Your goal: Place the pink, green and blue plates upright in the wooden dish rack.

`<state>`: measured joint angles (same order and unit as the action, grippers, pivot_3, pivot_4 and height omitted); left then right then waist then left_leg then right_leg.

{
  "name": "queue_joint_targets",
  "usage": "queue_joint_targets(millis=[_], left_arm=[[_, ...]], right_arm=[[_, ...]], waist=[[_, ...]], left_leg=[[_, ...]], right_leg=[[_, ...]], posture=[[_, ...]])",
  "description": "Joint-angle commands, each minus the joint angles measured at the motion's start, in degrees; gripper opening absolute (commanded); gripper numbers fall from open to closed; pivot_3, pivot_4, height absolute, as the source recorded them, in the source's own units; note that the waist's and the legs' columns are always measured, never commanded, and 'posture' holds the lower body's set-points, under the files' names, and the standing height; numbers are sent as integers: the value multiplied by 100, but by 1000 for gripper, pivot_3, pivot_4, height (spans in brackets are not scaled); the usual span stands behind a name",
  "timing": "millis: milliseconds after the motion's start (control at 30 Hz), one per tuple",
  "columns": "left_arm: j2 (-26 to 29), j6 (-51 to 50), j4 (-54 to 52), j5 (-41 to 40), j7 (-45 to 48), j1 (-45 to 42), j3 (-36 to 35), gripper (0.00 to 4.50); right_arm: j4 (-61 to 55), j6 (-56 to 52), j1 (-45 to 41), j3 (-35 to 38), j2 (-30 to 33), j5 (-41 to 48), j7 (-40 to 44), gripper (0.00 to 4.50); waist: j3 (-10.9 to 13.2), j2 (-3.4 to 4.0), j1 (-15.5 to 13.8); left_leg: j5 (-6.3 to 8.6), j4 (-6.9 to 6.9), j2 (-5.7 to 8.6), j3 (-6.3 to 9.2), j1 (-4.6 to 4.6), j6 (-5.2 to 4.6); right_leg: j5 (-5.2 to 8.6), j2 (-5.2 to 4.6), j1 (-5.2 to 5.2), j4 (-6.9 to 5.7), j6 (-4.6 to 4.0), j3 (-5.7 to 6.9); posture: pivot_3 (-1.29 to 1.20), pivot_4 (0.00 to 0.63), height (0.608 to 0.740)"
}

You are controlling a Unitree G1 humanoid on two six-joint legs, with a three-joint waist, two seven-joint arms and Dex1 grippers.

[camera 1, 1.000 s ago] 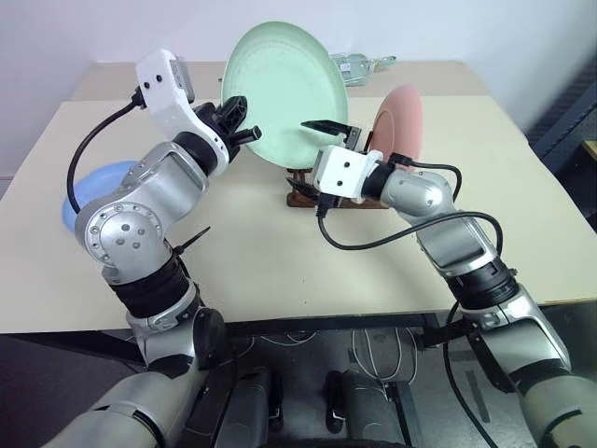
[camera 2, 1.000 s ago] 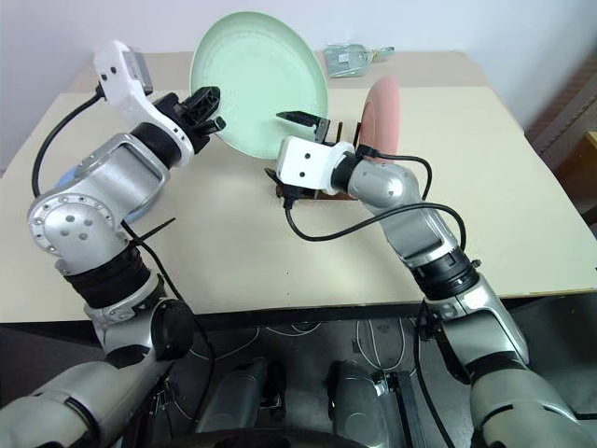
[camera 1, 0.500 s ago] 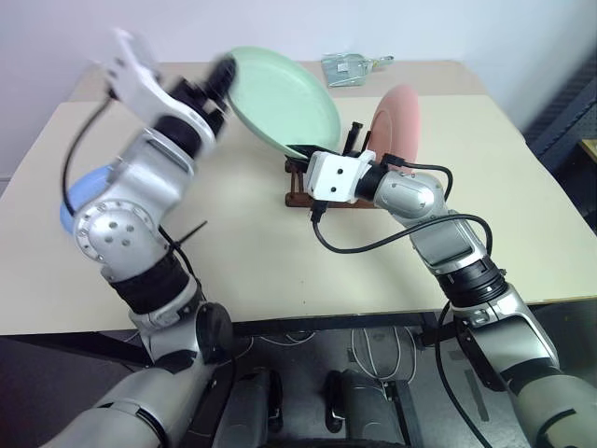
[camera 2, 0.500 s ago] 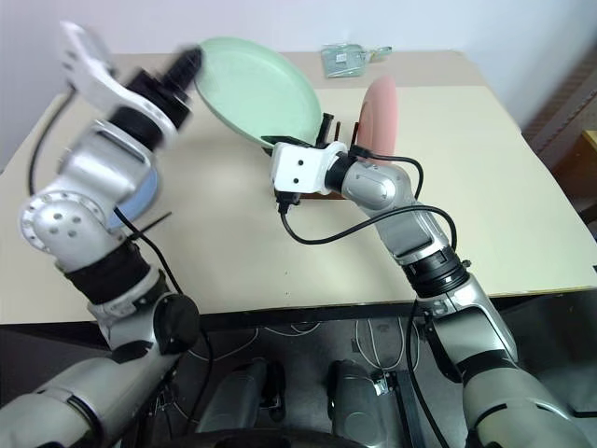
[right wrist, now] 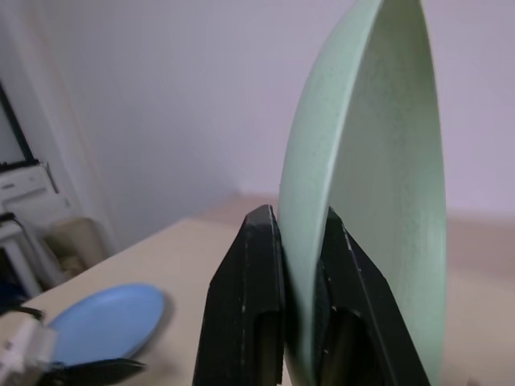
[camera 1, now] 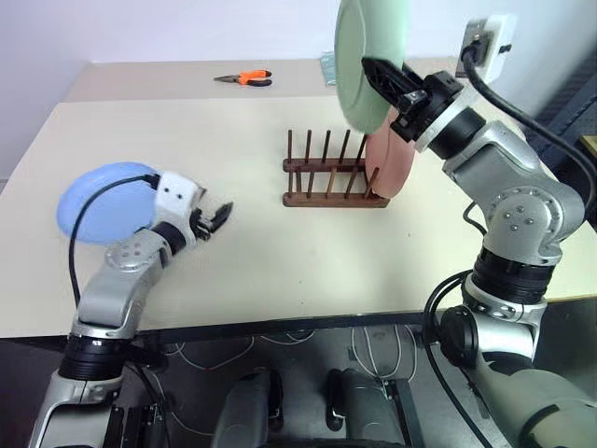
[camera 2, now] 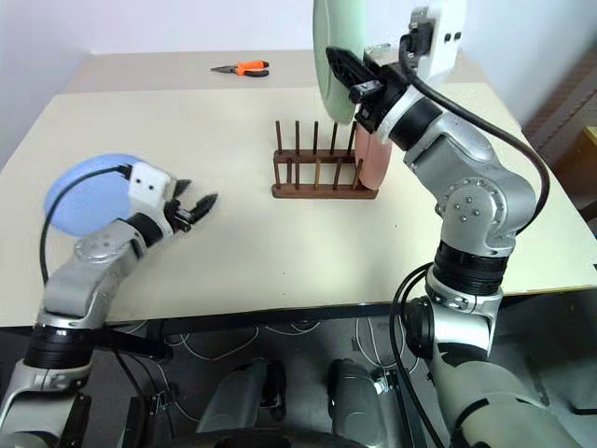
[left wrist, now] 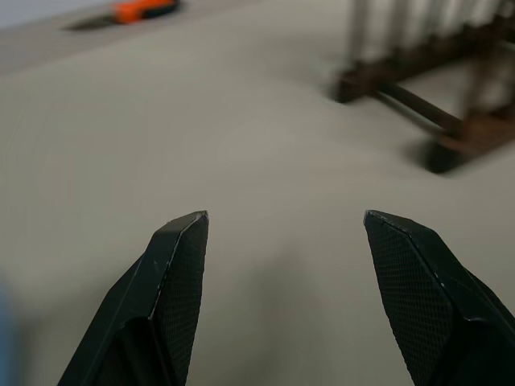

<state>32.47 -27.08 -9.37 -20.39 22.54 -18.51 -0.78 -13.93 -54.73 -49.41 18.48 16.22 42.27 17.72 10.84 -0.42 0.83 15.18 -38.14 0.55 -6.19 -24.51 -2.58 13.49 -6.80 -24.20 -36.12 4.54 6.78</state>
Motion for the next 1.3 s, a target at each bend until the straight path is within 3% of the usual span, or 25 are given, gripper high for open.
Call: queue_joint_targets(millis=[33,233,600,633,667,800,933,1100,1233,1300], left_arm=[[-48,227,-278,44,242,32,-64,3145],[-117,194,-295,124,393,145,-100,3145],[-251,66,-460,174,382,202,-90,3145],[-274,43,-476,163,368,209,-101,3216],[-308,33,-491,141,351,221,-126,3216],[-517,-154,-563,-12,78,213,-431,4472],[-937,-313,-278,11,-1041,-287,-1259,4472],[-1320,-1152,335,855,-4266,-1454,-2955,4472],[-1377,-1739,210,827,-4936,-1726,-3638,4500],[-1535,-2344,239,495,-5116,-1923,-4078,4500]], right_arm=[[-263,-500,-43,290,-118,551,-573,0],[-288,-866,45,250,-257,869,-1119,0],[805,-570,-251,-244,-220,300,-1358,0],[884,-473,-288,-287,-197,231,-1280,857],[929,-360,-320,-350,-162,160,-1177,1174],[708,809,-283,-1359,431,-967,-399,3131],[443,2517,-118,-2386,1197,-2405,347,3131],[354,3898,-30,-2475,1389,-3011,818,3131],[167,4174,101,-2490,1260,-2851,1258,4430],[-100,3966,271,-2612,1223,-2589,1619,4478]], waist=[[-1,3,7],[-1,4,12],[-2,3,6],[-2,3,8],[-2,3,4],[-2,3,-4],[0,1,-9],[0,-9,21],[0,-11,0],[2,-18,-57]], left_leg=[[-4,2,-2,-1,0,2],[-16,8,-8,-13,0,-15],[-16,5,-8,-16,-1,-20],[-16,5,-8,-16,-1,-21],[-16,5,-8,-16,-1,-21],[-14,5,-8,-16,-2,-23],[-14,3,-8,-15,-2,-23],[-15,-4,-10,-12,0,-23],[-15,0,-11,-13,1,-23],[-15,-2,-12,-12,-1,-23]], right_leg=[[3,1,-5,-4,-6,0],[6,9,-10,-11,-11,-1],[6,12,-9,-13,-10,-2],[6,13,-9,-13,-10,-2],[6,14,-10,-12,-10,-2],[7,13,-10,-11,-8,-2],[8,14,-11,-11,-7,-3],[6,13,-6,-13,-5,-4],[8,14,-5,-11,-2,-2],[9,13,1,-9,-1,6]], posture=[[0,150,740],[0,150,740],[0,150,740],[0,150,740],[0,150,740],[0,150,740],[0,150,740],[0,150,740],[0,150,740],[0,150,740]])
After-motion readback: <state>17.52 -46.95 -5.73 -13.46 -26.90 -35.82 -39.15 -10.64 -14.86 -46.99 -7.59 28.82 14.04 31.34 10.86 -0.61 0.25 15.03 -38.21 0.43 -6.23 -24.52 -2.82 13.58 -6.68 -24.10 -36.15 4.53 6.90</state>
